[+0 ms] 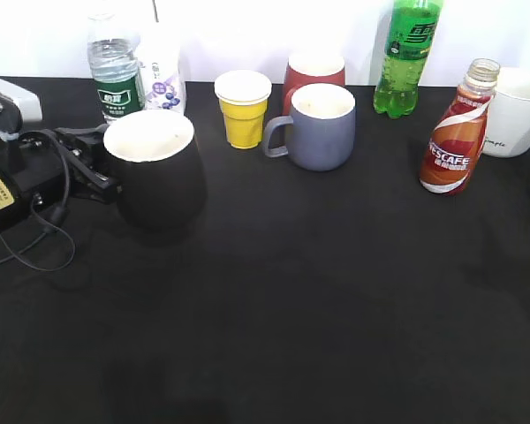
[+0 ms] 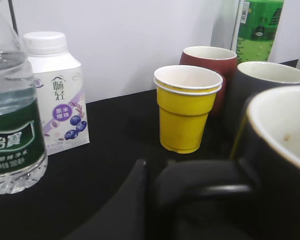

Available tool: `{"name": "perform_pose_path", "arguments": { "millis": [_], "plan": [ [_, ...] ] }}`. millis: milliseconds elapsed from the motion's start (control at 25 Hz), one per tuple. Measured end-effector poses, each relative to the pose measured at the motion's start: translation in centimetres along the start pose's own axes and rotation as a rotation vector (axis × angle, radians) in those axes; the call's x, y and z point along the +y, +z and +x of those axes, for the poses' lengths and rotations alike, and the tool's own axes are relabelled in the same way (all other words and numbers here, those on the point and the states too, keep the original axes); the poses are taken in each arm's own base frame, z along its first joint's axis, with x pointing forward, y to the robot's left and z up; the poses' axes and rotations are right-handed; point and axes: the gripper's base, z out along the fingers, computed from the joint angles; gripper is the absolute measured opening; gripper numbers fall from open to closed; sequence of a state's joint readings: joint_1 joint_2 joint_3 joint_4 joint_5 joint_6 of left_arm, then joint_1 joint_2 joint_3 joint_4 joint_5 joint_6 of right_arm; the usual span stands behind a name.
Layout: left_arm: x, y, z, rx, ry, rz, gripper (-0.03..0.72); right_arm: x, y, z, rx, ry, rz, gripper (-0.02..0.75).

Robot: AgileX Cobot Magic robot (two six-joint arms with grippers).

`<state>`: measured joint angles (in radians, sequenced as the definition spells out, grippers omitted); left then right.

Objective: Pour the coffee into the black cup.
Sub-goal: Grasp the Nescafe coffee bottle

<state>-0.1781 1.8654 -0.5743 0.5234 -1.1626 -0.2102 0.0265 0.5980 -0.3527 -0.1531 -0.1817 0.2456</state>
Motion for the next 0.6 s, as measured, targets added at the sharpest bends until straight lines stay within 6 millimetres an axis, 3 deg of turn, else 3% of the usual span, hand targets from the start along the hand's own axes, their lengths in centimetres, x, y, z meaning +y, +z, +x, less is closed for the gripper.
{"name": "perform_pose_path", "arguments": {
  "millis": [80,200,320,360,440,600],
  "plan": [
    [0.0,0.0,0.0,0.000,0.001,0.002,0.043,-0.3,1.4,3.5,0.110,0.019,0.000,0.452],
    [-0.1,0.0,0.0,0.003,0.004,0.009,0.043,-0.5,3.8,6.8,0.302,0.013,0.006,0.452],
    [-0.1,0.0,0.0,0.003,0.005,0.011,0.043,0.9,5.8,8.8,0.319,-0.018,-0.193,0.453],
    [-0.1,0.0,0.0,0.003,0.005,0.011,0.043,1.6,6.5,9.5,0.309,0.003,-0.281,0.482],
    [-0.1,0.0,0.0,0.003,0.005,0.011,0.043,2.1,7.9,12.2,0.365,0.081,-0.355,0.633],
    [-0.1,0.0,0.0,0.003,0.005,0.011,0.043,1.3,10.0,16.3,0.324,0.118,-0.316,0.673]
  ]
}}
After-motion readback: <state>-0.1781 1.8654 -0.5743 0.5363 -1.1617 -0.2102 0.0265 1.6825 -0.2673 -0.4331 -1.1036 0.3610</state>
